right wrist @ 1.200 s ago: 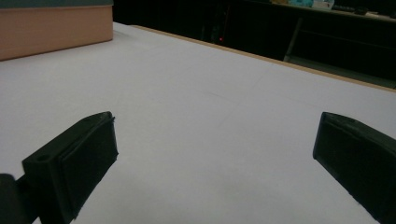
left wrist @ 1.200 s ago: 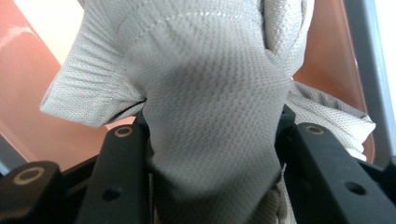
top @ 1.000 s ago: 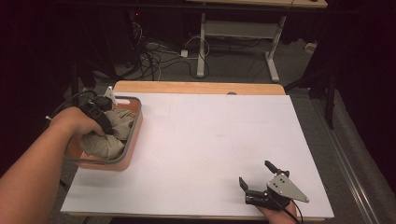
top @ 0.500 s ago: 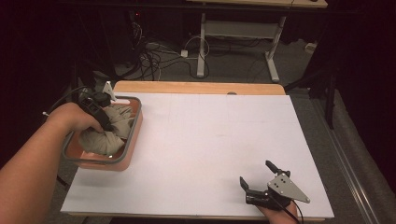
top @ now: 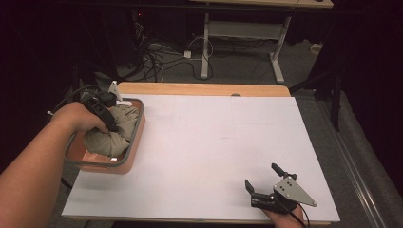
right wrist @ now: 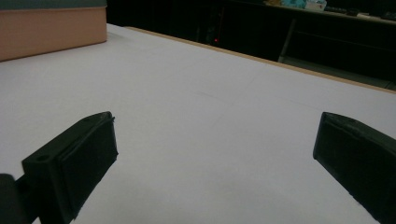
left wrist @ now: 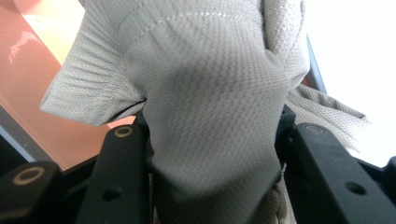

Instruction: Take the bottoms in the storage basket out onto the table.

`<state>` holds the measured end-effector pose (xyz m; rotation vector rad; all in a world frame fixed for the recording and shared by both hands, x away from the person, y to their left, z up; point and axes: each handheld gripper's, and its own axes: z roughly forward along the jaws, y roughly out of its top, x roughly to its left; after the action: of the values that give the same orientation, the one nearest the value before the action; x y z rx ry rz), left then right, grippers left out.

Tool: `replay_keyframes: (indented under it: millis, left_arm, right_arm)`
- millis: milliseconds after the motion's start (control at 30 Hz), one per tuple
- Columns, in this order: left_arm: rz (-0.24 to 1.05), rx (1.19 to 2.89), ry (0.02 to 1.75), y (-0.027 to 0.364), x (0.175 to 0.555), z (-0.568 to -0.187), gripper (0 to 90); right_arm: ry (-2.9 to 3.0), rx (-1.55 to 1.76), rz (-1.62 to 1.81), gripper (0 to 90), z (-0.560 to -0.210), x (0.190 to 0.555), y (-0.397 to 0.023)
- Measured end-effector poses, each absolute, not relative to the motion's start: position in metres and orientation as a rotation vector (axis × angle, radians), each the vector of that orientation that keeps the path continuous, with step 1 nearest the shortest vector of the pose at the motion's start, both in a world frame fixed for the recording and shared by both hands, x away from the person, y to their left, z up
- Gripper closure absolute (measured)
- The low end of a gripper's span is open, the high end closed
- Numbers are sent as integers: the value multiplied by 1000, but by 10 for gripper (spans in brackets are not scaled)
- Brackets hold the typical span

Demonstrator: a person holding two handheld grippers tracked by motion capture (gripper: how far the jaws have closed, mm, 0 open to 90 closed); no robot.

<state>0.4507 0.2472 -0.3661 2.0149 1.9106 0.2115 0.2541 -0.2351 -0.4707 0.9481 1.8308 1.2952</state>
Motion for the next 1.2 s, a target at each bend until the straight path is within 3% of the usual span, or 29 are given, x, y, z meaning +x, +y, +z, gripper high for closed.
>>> replay_keyframes:
  millis: [1200]
  left_arm:
    - [246, 2053, 1781, 196, 443, -315, 543]
  right_arm:
    - [1814, 949, 1303, 6, -468, 253, -237]
